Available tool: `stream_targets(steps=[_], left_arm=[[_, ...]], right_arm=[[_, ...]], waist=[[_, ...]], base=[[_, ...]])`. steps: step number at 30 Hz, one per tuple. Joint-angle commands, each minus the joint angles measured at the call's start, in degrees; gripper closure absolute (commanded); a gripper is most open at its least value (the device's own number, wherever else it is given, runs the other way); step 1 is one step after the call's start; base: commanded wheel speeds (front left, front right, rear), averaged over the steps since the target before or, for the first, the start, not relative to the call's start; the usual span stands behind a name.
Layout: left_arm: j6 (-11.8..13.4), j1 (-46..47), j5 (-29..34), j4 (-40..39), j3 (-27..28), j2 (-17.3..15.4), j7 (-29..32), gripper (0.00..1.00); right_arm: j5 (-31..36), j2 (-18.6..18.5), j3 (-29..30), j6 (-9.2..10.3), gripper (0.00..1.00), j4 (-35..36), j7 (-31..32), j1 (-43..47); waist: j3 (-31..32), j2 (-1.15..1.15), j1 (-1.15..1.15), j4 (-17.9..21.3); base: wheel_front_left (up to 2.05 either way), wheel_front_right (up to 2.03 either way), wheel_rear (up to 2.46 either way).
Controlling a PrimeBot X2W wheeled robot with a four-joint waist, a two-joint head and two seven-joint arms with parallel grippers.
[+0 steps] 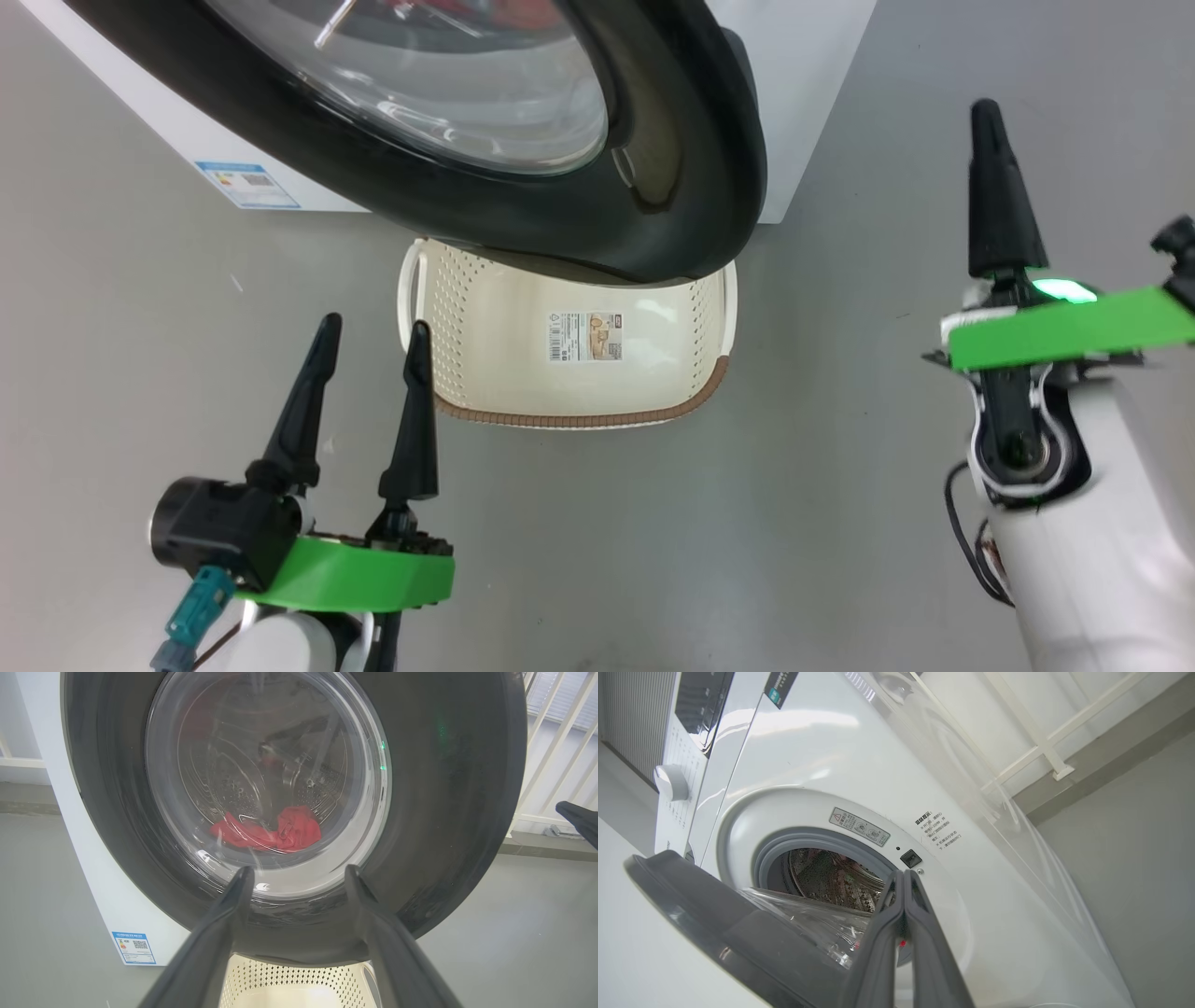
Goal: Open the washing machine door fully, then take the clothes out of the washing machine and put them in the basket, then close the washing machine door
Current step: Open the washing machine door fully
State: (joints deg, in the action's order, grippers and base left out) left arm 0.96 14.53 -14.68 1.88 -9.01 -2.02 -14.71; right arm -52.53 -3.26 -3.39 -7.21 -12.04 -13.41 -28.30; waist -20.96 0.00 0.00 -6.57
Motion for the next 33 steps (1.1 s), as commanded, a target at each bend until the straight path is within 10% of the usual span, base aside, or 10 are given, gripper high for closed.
stream_targets(steps=[1, 12, 33], left_arm=[[-0.3, 0.8, 0.1, -1.2, 1.5, -0.9, -0.3, 0.00], [-0.2, 1.1, 1.1, -1.6, 1.2, -0.9, -0.3, 0.00], [0.2, 1.6, 2.4, -0.6, 0.6, -1.0, -0.3, 0.00]], right_arm=[[-5.2, 0.4, -1.7, -0.28, 1.00, 0.0, 1.4, -2.1], [-32.6, 0.4, -4.7, -0.28, 1.00, -12.8, 18.0, -17.3], [-44.3, -1.3, -9.9, -0.28, 1.00, -27.8, 43.5, -31.7]], waist=[[-0.1, 0.00, 0.00, -0.1], [-1.3, 0.00, 0.00, -0.7], [-2.9, 0.00, 0.00, -2.8]], base=[[0.00, 0.00, 0.00], [0.00, 0.00, 0.00], [0.00, 0.00, 0.00]])
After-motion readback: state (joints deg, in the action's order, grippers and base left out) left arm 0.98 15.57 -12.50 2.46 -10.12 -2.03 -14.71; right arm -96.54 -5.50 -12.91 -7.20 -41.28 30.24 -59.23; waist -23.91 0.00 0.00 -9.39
